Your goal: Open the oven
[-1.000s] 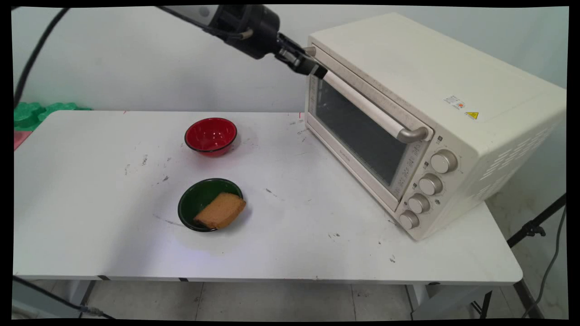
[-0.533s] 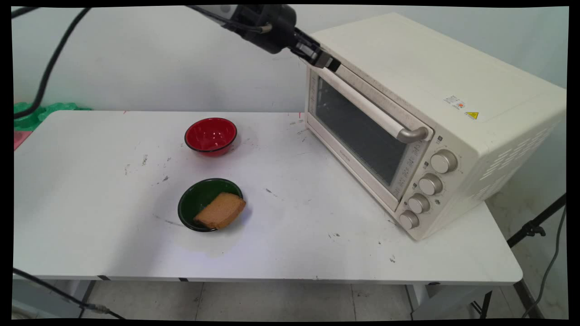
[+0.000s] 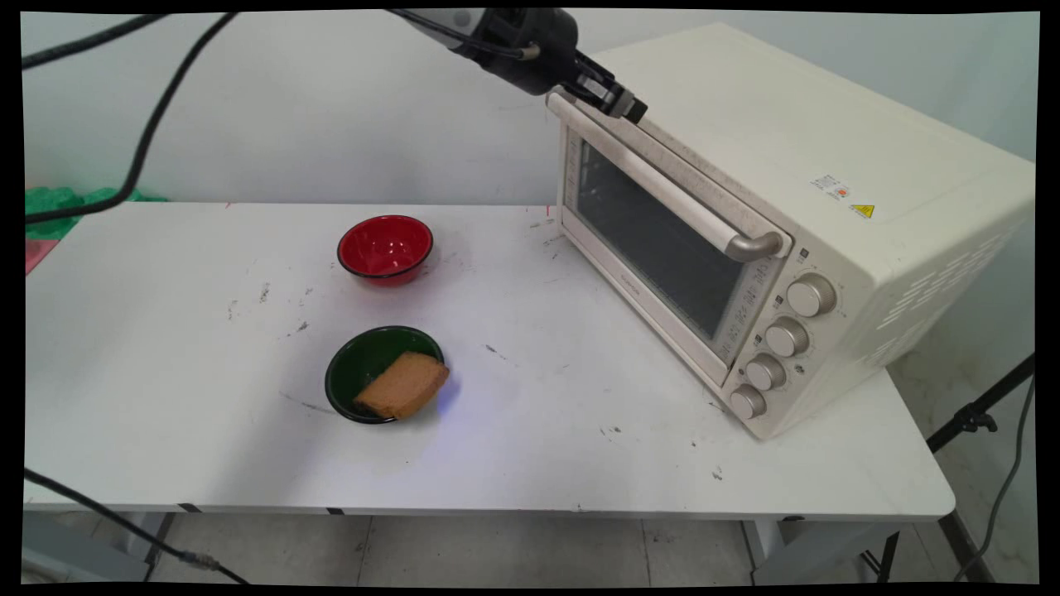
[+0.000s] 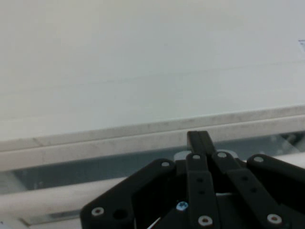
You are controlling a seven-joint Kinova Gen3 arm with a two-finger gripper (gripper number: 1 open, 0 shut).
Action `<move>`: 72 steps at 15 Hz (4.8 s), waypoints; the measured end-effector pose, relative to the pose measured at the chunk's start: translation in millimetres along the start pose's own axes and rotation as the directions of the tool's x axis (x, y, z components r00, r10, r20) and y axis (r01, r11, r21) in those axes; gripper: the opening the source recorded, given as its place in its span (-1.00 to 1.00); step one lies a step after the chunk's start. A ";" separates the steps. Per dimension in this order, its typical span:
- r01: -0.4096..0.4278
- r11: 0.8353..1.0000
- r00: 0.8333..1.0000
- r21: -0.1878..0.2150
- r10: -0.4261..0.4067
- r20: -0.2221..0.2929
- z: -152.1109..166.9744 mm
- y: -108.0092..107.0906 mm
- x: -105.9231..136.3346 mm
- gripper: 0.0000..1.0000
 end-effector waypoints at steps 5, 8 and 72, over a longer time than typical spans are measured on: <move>-0.007 1.000 1.000 0.026 0.006 0.009 19.0 -2.3 3.5 -1.00; -0.009 0.999 1.000 0.039 0.009 0.019 25.8 -4.0 3.0 -1.00; -0.049 0.998 0.975 0.036 0.040 0.218 -15.3 -19.1 -142.7 -1.00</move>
